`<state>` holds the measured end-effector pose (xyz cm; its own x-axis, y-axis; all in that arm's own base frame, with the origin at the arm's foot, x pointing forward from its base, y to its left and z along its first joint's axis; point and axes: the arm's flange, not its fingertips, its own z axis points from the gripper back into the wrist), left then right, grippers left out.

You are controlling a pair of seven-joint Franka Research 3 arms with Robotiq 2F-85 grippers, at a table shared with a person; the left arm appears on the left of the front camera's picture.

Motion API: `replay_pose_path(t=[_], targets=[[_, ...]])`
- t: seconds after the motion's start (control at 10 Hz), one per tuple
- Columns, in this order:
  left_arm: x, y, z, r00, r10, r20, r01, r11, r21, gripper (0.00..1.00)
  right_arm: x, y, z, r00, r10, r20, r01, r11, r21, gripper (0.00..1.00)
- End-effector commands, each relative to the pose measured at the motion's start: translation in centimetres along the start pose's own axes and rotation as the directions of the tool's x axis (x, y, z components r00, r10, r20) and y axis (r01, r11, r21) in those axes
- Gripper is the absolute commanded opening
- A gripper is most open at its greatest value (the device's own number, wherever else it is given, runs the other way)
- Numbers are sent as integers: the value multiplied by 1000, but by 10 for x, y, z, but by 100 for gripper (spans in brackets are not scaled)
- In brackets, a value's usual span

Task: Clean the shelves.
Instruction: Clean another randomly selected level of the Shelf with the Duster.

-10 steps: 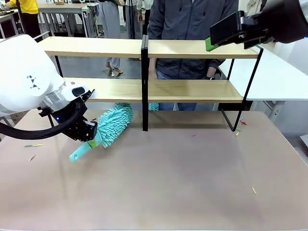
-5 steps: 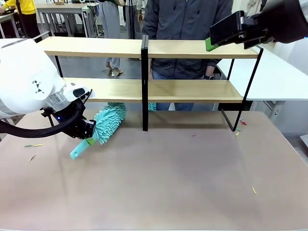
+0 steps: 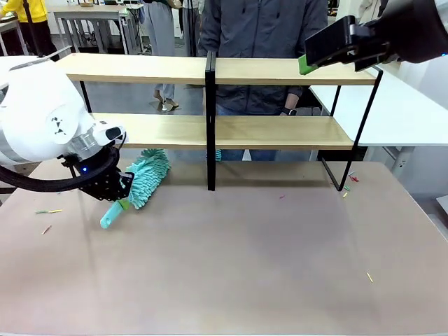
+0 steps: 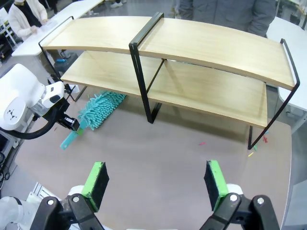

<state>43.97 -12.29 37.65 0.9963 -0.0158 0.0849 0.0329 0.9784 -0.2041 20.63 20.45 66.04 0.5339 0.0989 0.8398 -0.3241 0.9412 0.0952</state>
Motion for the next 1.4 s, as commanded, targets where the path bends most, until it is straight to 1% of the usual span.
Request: replay_pose_path(t=[0.0, 0.1, 0.2, 0.3, 0.5, 0.6, 0.7, 0.8, 0.9, 1.1, 1.2, 1.3], targets=[[-5, 15, 15, 989, 139, -52, -135, 989, 63, 12, -1, -1, 0, 1000, -7, 1, 7, 1000, 1, 100], [-10, 28, 15, 982, 171, -76, -163, 982, 95, 12, -1, -1, 0, 1000, -7, 1, 7, 1000, 1, 100], [-16, 43, 17, 968, 236, -86, -223, 966, 134, 12, -1, -1, 0, 1000, -7, 1, 7, 1000, 1, 100], [-20, 51, 20, 962, 263, -68, -251, 957, 145, 12, -1, -1, 0, 1000, -7, 1, 7, 1000, 1, 100], [-36, 69, 40, 941, 337, 1, -332, 925, 184, 12, -1, -1, 0, 1000, -7, 1, 7, 1000, 1, 100], [-41, 74, 46, 922, 372, 110, -388, 896, 216, 12, -1, -1, 0, 1000, -7, 1, 7, 1000, 1, 100], [-41, 75, 47, 905, 367, 217, -412, 884, 223, 12, -1, -1, 0, 1000, -7, 1, 7, 1000, 1, 100], [-41, 70, 42, 881, 370, 296, -444, 861, 247, 12, -1, -1, 0, 1000, -7, 1, 7, 1000, 1, 100], [-41, 63, 37, 871, 340, 355, -441, 860, 257, 12, -1, -1, 0, 1000, -7, 1, 7, 1000, 1, 100], [-41, 49, 30, 894, 266, 360, -376, 882, 283, 12, -1, -1, 0, 1000, -7, 1, 7, 1000, 1, 100], [-43, 45, 30, 894, 247, 373, -358, 895, 266, 12, -1, -1, 0, 1000, -7, 1, 7, 1000, 1, 100], [-46, 45, 30, 886, 256, 388, -367, 897, 245, 12, -1, -1, 0, 1000, -7, 1, 7, 1000, 1, 100]])
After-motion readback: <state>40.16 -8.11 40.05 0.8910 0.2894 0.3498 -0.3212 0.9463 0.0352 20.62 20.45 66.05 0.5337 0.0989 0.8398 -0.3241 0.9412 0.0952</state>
